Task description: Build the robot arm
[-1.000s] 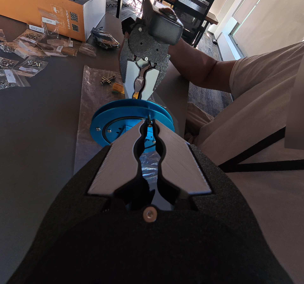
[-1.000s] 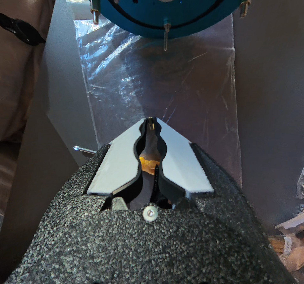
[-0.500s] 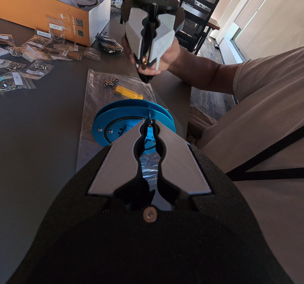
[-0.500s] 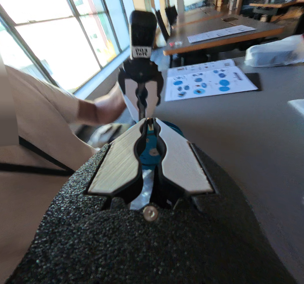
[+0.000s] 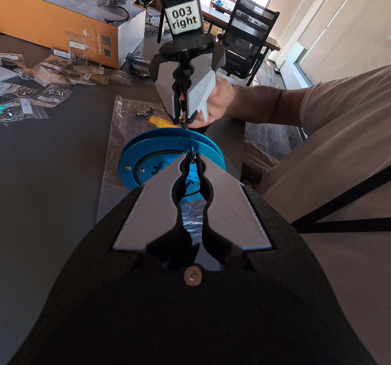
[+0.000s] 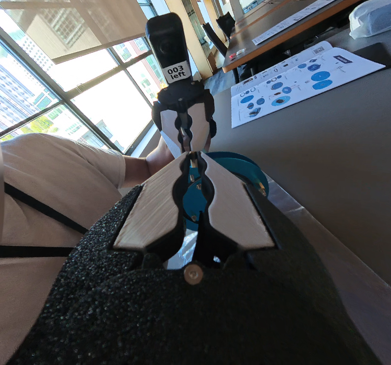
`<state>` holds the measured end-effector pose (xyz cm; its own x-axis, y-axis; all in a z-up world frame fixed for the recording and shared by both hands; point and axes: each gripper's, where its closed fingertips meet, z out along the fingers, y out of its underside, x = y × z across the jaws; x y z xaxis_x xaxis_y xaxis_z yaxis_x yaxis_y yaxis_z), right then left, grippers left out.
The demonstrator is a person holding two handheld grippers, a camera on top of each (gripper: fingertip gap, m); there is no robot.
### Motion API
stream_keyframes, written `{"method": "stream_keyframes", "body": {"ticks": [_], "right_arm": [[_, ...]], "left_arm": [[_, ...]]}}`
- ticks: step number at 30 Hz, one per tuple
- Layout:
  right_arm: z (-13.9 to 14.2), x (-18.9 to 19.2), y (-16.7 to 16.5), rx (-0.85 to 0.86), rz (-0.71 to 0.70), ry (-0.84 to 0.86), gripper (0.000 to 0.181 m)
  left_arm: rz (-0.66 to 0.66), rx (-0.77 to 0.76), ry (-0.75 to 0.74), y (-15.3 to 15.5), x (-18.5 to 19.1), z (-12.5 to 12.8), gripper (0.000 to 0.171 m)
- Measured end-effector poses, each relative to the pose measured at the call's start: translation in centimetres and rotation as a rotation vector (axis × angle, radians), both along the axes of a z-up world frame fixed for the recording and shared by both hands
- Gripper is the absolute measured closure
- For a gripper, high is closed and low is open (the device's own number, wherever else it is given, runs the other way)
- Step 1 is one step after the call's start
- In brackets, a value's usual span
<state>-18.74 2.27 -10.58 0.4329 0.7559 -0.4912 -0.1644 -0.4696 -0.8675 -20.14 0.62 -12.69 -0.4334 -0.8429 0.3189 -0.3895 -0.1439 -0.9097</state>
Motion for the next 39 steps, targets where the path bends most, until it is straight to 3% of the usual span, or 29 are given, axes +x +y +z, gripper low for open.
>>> {"method": "stream_keyframes", "body": {"ticks": [3,6,23,27,30,31,36,39], "right_arm": [[0.6,-0.7,-0.1,0.058,0.015,0.026,0.176],[-0.4,-1.5,-0.1,0.062,0.024,-0.068,0.176],[-0.3,1.3,-0.9,0.149,-0.01,-0.245,0.176],[0.6,3.9,-0.9,0.138,-0.059,-0.281,0.176],[-6.1,8.9,-0.8,-0.136,-0.116,-0.624,0.176],[-6.6,10.0,-0.7,-0.121,-0.151,-0.642,0.176],[-4.6,12.7,-1.5,-0.13,-0.178,-0.518,0.176],[-5.0,17.2,-1.8,-0.153,-0.312,-0.603,0.176]], "left_arm": [[-0.003,-0.002,-0.001,-0.1,0.0,-0.1,0.167],[-0.001,0.0,-0.004,-0.1,0.0,0.0,0.168],[0.004,0.005,-0.01,0.1,-0.2,0.1,0.168],[0.003,0.001,-0.009,0.2,-0.2,0.0,0.167],[0.0,0.0,-0.007,0.1,-0.2,-0.1,0.167],[0.001,0.003,-0.007,0.1,-0.2,-0.2,0.167],[0.0,0.004,0.007,-0.1,0.3,-0.7,0.167],[0.021,0.051,0.036,0.2,0.8,-1.7,0.167]]}}
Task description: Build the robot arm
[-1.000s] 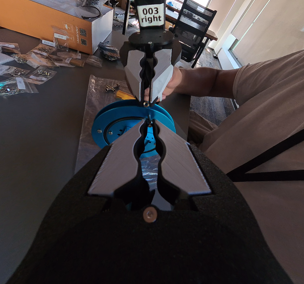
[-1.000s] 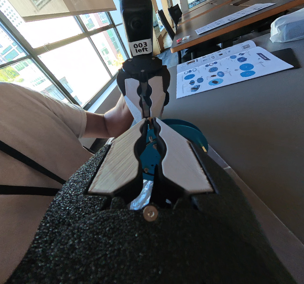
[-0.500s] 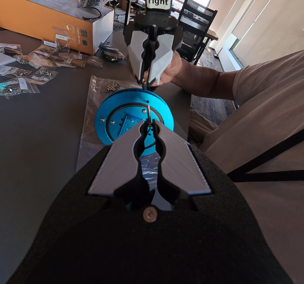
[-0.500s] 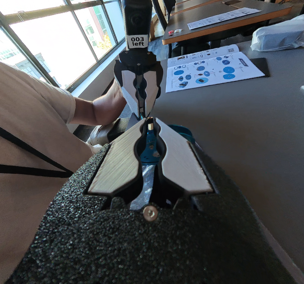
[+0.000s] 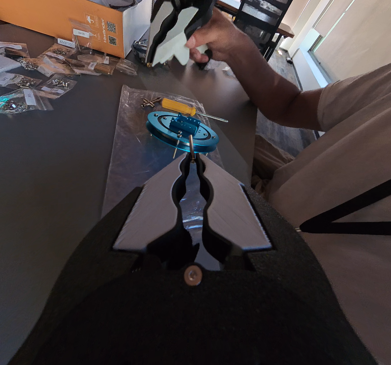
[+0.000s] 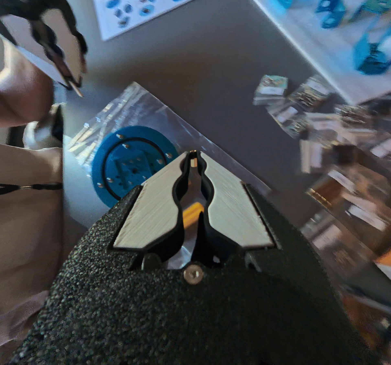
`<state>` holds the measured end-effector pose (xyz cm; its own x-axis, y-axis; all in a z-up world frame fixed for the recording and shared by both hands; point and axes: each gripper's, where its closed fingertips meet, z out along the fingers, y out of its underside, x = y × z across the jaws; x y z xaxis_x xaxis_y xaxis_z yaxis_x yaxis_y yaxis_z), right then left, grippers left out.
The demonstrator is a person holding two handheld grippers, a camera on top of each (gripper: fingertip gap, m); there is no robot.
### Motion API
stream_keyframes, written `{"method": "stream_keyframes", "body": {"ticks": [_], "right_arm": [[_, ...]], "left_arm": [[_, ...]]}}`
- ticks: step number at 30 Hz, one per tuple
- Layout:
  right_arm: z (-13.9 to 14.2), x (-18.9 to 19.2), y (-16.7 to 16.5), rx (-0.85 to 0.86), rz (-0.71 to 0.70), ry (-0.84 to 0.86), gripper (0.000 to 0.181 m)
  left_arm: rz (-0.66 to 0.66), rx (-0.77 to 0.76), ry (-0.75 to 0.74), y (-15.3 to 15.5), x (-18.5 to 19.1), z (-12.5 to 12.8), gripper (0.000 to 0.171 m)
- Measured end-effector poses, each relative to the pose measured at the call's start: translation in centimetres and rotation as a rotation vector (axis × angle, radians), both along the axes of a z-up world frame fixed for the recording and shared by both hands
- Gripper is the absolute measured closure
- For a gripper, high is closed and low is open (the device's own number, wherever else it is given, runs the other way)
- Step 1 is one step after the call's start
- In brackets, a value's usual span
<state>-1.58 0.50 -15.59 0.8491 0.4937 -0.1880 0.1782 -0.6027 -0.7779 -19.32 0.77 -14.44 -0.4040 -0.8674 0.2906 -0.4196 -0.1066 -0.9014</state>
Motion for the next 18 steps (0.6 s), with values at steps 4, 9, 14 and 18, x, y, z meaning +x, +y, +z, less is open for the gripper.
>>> {"method": "stream_keyframes", "body": {"ticks": [4,9,14,18], "right_arm": [[-0.8,1.6,-1.9,0.022,-0.055,0.006,0.176],[-2.4,2.1,-4.9,0.083,-0.133,-0.17,0.176],[-5.3,3.9,-8.0,0.074,-0.267,-0.361,0.176],[-6.9,8.1,-9.5,0.062,-0.46,-0.526,0.176]], "left_arm": [[0.061,0.14,0.091,1.1,0.4,-3.0,0.167],[0.061,0.322,0.235,1.4,0.0,-7.1,0.167],[0.038,0.41,0.267,0.3,0.8,-8.1,0.167],[0.052,0.419,0.262,0.0,1.6,-8.5,0.167]]}}
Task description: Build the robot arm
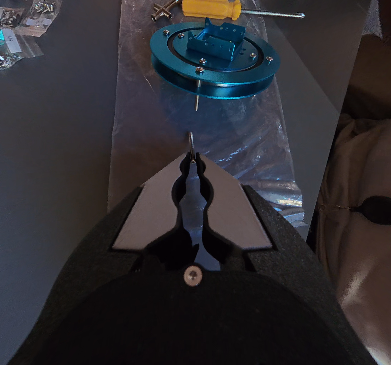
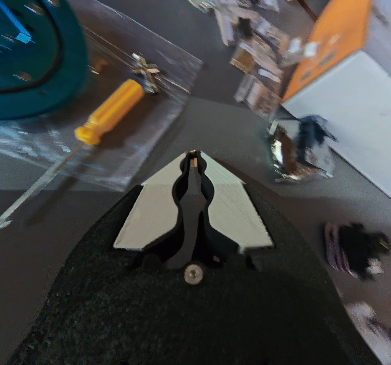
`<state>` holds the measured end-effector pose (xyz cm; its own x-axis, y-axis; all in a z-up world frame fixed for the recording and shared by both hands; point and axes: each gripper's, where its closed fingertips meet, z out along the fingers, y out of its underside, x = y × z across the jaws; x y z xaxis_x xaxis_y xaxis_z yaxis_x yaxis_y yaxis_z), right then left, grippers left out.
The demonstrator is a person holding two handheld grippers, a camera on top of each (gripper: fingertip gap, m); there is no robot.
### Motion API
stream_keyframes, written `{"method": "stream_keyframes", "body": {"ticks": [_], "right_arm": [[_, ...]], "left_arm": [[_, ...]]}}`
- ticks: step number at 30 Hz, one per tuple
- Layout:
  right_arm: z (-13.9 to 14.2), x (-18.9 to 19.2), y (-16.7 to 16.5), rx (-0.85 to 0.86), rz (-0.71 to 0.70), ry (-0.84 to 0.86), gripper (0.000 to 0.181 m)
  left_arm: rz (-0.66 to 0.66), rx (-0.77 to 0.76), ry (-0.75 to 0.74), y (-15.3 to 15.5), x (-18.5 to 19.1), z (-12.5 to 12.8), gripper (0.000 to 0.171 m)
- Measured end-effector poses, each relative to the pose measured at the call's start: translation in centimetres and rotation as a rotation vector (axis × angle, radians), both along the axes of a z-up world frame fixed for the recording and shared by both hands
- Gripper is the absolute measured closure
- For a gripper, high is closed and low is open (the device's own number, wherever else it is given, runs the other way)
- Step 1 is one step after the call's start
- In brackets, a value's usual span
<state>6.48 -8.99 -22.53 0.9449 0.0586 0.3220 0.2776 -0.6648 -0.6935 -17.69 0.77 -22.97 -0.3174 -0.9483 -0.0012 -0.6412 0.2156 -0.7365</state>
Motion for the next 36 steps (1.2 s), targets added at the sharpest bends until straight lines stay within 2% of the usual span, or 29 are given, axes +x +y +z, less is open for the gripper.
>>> {"method": "stream_keyframes", "body": {"ticks": [2,5,8,17,25,29,30,34,36], "right_arm": [[0.3,1.6,-0.7,0.024,-0.073,-0.095,0.176],[1.0,1.5,-0.8,0.074,-0.076,-0.081,0.176],[0.8,0.8,-0.5,0.082,-0.051,-0.022,0.176],[0.0,1.5,-0.5,0.032,-0.086,-0.098,0.176],[0.0,1.7,-0.8,0.039,-0.09,-0.059,0.176],[-0.5,1.0,-0.7,0.01,-0.047,-0.079,0.176],[-0.3,0.2,-0.5,0.011,-0.008,-0.052,0.176],[0.1,-5.3,-0.8,-0.086,0.194,0.264,0.176],[0.0,-5.8,-1.0,-0.138,0.209,0.302,0.176]], "left_arm": [[0.016,-0.007,-0.046,0.0,0.3,0.5,0.167],[0.065,-0.006,-0.116,0.7,0.3,1.6,0.167],[0.079,0.001,-0.118,1.0,-0.4,1.6,0.167],[0.053,0.035,-0.051,0.6,-0.3,0.3,0.167],[0.042,0.039,-0.006,0.5,-0.2,-0.4,0.167],[0.04,0.035,0.0,0.5,-0.2,-0.5,0.167],[0.039,0.031,0.002,0.5,-0.2,-0.5,0.167],[0.036,0.023,0.004,0.5,-0.2,-0.5,0.166],[0.035,0.031,0.001,0.6,-0.2,-0.5,0.165]]}}
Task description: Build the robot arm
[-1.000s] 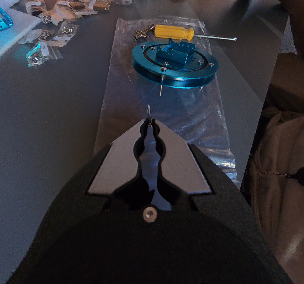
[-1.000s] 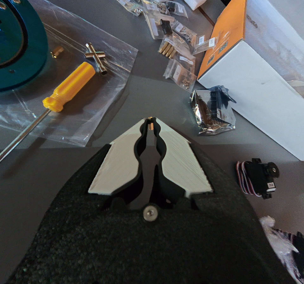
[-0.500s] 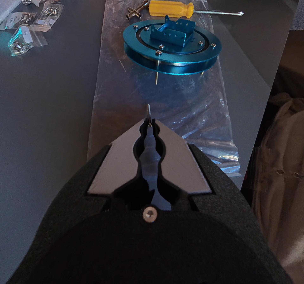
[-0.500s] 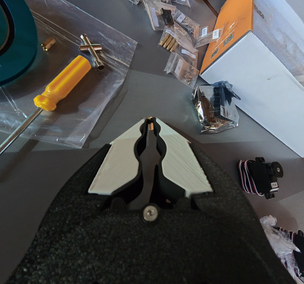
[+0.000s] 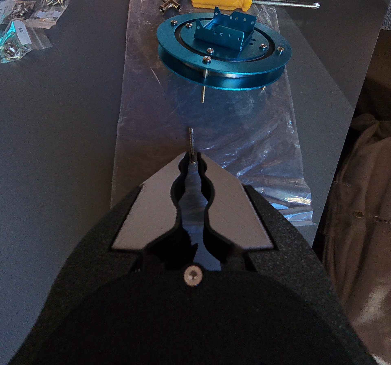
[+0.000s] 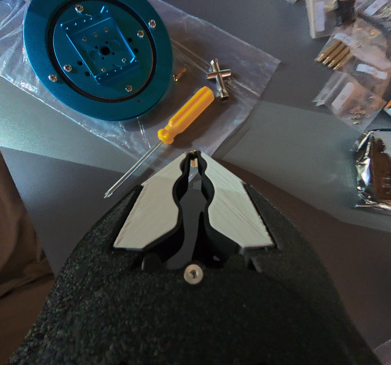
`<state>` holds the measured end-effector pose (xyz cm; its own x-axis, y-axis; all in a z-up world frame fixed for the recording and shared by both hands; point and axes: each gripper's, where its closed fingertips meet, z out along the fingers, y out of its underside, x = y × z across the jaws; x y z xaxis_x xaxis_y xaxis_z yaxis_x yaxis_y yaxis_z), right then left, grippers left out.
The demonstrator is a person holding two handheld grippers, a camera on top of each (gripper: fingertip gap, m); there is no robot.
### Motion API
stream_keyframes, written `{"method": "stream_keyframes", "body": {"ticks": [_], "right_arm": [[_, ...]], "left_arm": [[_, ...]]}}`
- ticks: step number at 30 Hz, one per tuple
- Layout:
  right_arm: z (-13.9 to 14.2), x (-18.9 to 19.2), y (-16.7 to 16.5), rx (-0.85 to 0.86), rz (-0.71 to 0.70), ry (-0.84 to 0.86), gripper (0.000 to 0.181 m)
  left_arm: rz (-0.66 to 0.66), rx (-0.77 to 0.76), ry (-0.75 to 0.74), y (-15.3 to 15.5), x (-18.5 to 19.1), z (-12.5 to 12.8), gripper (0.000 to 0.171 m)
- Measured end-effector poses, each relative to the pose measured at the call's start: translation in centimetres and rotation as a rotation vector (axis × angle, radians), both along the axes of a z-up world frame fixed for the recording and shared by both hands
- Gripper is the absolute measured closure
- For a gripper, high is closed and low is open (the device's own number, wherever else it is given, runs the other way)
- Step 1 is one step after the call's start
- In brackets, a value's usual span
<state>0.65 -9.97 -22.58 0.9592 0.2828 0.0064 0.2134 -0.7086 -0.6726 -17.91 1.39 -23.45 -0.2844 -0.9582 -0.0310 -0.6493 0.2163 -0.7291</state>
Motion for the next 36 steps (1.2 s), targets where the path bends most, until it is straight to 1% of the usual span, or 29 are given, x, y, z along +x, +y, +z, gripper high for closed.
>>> {"method": "stream_keyframes", "body": {"ticks": [1,3,4,6,8,9,10,11,12,13,14,15,16,18,21,23,26,28,30,33,36], "right_arm": [[-0.3,-0.2,-0.1,-0.025,0.014,0.01,0.175],[-0.9,-0.1,0.1,-0.048,0.015,0.001,0.164],[-0.6,0.0,0.4,-0.031,-0.008,-0.005,0.159],[1.0,-0.4,0.7,0.031,-0.057,-0.027,0.146],[4.3,-1.5,1.3,0.177,-0.102,-0.09,0.138],[6.1,-2.6,1.7,0.258,-0.122,-0.112,0.13],[7.3,-4.3,2.1,0.314,-0.127,-0.116,0.125],[7.8,-6.6,2.5,0.343,-0.111,-0.106,0.125],[7.8,-9.2,3.1,0.364,-0.084,-0.096,0.125],[7.4,-11.3,3.7,0.378,-0.071,-0.12,0.123],[7.0,-12.6,4.4,0.395,-0.088,-0.185,0.117],[6.6,-13.6,5.1,0.402,-0.096,-0.27,0.116],[6.2,-14.5,5.7,0.403,-0.094,-0.351,0.122],[5.4,-15.5,6.8,0.394,-0.087,-0.48,0.123],[4.1,-15.2,7.8,0.325,-0.092,-0.612,0.122],[3.6,-14.9,8.1,0.313,-0.102,-0.707,0.122],[2.9,-14.2,8.4,0.291,-0.134,-0.869,0.128],[2.7,-13.9,8.7,0.286,-0.163,-0.948,0.138],[2.6,-13.9,9.0,0.284,-0.176,-0.967,0.145],[2.5,-14.1,9.4,0.284,-0.184,-0.949,0.149],[2.5,-13.4,9.6,0.284,-0.191,-0.998,0.154]], "left_arm": [[-0.002,0.002,-0.001,0.0,0.0,0.0,0.164],[0.007,0.007,-0.004,0.3,-0.1,0.1,0.161],[0.015,0.01,-0.006,0.5,-0.1,0.1,0.158],[0.027,0.0,-0.018,0.7,-0.1,0.3,0.155],[0.024,-0.023,-0.026,0.6,-0.2,0.6,0.155],[0.024,-0.027,-0.029,0.6,-0.3,0.6,0.154],[0.025,-0.025,-0.029,0.7,-0.4,0.6,0.154],[0.024,-0.019,-0.027,0.8,-0.5,0.6,0.154],[0.021,-0.012,-0.026,0.8,-0.6,0.6,0.153],[0.021,-0.006,-0.027,0.9,-0.7,0.6,0.153],[0.021,-0.004,-0.03,1.0,-0.8,0.6,0.153],[0.021,-0.007,-0.033,1.1,-0.9,0.7,0.153],[0.021,-0.012,-0.038,1.1,-1.0,0.8,0.153],[0.018,-0.014,-0.049,1.3,-1.4,1.2,0.153],[0.034,-0.007,-0.086,2.0,-2.0,2.6,0.153],[0.041,-0.017,-0.118,2.2,-2.3,3.6,0.153],[0.051,-0.03,-0.16,2.5,-2.7,4.8,0.154],[0.046,-0.037,-0.163,2.4,-2.8,4.9,0.153],[0.036,-0.033,-0.157,2.2,-3.0,4.7,0.153],[0.033,-0.023,-0.15,2.1,-2.8,4.4,0.153],[0.029,-0.025,-0.144,2.0,-2.6,4.2,0.153]]}}
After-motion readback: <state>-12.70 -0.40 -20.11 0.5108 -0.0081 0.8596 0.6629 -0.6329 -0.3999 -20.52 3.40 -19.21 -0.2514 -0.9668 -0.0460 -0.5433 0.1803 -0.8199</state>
